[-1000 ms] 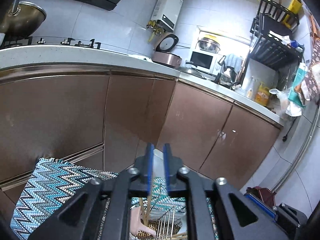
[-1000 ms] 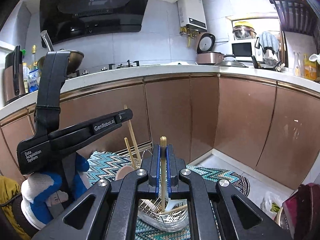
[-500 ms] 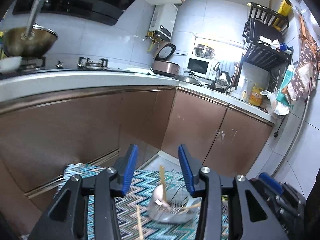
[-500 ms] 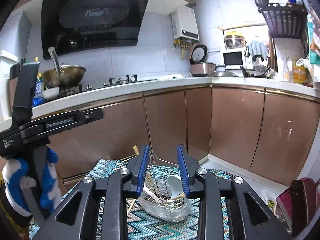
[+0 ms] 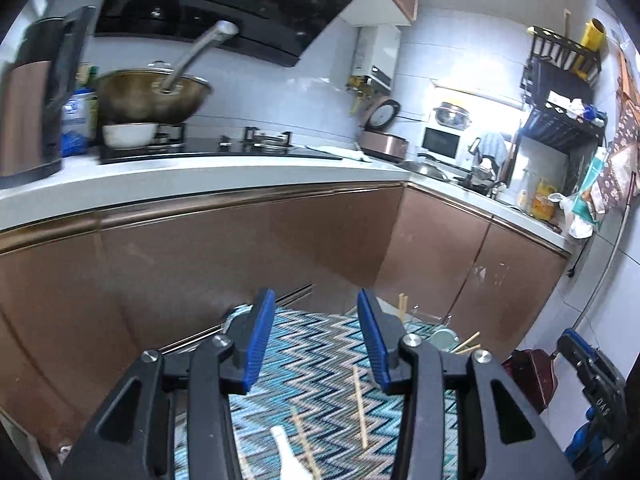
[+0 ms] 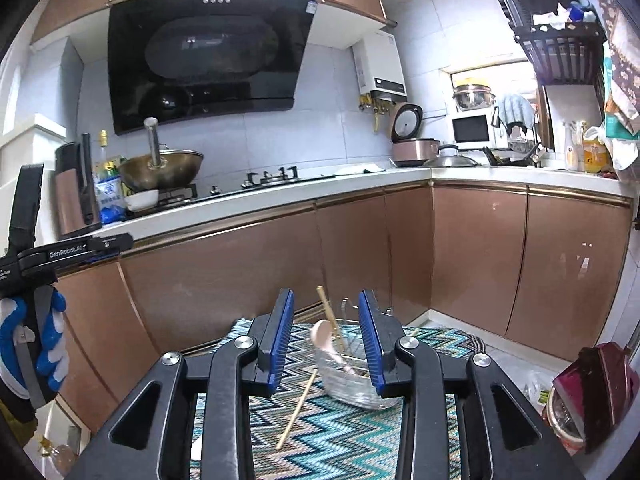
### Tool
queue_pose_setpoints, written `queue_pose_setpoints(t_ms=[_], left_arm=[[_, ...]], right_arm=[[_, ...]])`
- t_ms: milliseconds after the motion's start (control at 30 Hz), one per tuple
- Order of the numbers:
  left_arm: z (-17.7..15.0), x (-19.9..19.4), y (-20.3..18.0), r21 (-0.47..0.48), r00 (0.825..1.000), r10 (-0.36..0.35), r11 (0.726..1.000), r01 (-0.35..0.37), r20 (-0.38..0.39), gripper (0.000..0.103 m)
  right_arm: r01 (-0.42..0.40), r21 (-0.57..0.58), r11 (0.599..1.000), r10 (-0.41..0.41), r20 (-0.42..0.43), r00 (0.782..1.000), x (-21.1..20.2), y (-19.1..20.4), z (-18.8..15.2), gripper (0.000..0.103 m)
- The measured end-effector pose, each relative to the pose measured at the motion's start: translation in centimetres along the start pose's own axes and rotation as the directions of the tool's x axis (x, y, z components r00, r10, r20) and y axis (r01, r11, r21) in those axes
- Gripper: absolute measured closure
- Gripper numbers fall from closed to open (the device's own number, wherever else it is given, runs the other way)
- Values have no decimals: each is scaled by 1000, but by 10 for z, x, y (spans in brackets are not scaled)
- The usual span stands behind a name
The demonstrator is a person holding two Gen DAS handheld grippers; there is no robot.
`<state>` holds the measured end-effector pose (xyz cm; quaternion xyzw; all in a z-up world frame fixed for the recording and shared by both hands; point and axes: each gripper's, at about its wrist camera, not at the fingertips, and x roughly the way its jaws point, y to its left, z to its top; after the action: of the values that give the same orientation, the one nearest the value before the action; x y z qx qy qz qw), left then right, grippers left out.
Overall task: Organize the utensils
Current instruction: 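Withdraw both tools from the holder back over the cloth, then lower both tools toward the two remaining bamboo chopsticks on the cloth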
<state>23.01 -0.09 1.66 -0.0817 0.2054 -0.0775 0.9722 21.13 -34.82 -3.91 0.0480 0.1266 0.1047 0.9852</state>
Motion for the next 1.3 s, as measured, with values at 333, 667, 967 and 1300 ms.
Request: queue_pose_setpoints(t_ms=[333, 667, 967, 1300], left_arm=[[-16, -72, 56, -75, 999, 38, 996, -37, 7, 62], [-33, -85, 87, -135, 999, 23, 990, -26, -22, 62], [-74, -22, 110, -183, 980, 2, 982, -39, -197, 62], [-137, 69, 122, -183, 898, -5, 979, -84, -439, 62]], right_arm=[[-37, -33, 999, 38, 28, 999, -49, 38, 3, 70], [-41, -58, 997, 42, 11, 999, -66, 57, -4, 69], [-33, -41, 999, 29, -108, 994, -29, 53, -34, 69], [-54, -21, 998, 45, -306, 951, 52, 44, -87, 69]])
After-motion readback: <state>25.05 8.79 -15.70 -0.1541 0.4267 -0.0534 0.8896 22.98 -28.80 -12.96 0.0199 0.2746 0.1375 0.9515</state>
